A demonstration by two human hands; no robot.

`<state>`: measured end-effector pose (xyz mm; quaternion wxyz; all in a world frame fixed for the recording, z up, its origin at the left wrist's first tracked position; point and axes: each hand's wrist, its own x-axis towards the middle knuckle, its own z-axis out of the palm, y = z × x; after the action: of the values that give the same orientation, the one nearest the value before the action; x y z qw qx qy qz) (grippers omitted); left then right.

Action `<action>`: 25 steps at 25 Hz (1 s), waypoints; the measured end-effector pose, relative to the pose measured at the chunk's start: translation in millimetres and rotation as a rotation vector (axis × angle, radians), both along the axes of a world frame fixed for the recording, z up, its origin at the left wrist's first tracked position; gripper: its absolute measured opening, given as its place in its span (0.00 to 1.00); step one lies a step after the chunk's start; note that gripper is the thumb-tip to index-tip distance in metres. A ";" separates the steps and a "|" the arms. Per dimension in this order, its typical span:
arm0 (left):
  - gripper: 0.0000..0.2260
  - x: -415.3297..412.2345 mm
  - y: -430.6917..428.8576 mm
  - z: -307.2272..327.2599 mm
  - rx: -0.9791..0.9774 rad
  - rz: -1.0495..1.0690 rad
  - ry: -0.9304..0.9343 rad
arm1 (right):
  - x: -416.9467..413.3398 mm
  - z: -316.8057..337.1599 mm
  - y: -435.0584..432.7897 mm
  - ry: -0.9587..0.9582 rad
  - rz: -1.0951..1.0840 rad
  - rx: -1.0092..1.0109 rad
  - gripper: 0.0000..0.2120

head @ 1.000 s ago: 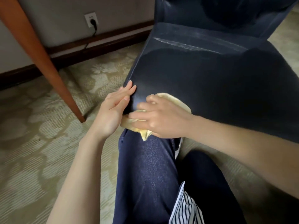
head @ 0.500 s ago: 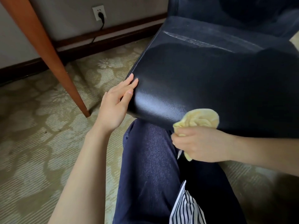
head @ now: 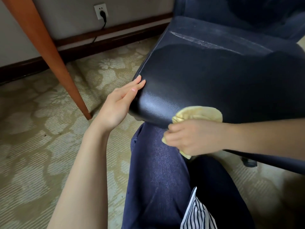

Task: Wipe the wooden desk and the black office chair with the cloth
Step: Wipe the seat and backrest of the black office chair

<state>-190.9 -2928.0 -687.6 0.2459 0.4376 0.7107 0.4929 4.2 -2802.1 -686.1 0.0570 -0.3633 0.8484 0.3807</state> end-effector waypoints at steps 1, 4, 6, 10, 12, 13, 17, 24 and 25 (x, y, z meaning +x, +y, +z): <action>0.15 -1.3 0.1 2.5 -0.007 -0.001 -0.012 | -17.0 -0.7 -7.0 -0.013 -0.032 -0.019 0.17; 0.15 -4.4 1.3 10.8 -0.059 0.005 0.020 | -66.9 -0.6 -28.7 0.021 -0.120 -0.050 0.10; 0.16 -7.2 1.9 14.8 -0.089 0.008 0.047 | -93.7 -4.1 -42.1 0.017 -0.193 -0.025 0.08; 0.16 -8.7 -0.1 15.2 -0.082 0.018 0.110 | -102.0 17.1 -56.0 0.213 -0.322 -0.049 0.02; 0.15 -6.8 -2.4 13.3 -0.073 0.007 0.164 | -89.3 7.3 -45.8 0.241 -0.178 -0.063 0.03; 0.15 -6.3 -2.9 12.9 -0.075 0.003 0.198 | -77.5 6.4 -38.9 0.221 -0.110 -0.116 0.06; 0.15 0.5 -4.3 13.1 -0.106 0.030 0.301 | -14.5 2.4 -7.3 0.272 -0.149 -0.338 0.16; 0.17 38.0 -11.3 19.4 -0.177 0.099 0.442 | 42.8 10.0 21.7 0.451 -0.332 -0.706 0.16; 0.18 45.0 -13.8 19.0 -0.184 0.095 0.472 | 44.3 11.4 24.1 0.483 -0.342 -0.738 0.17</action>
<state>-145.9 -2941.9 -668.7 0.0887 0.4823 0.8101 0.3213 48.5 -2778.0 -674.7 -0.2128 -0.1152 0.9637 0.1127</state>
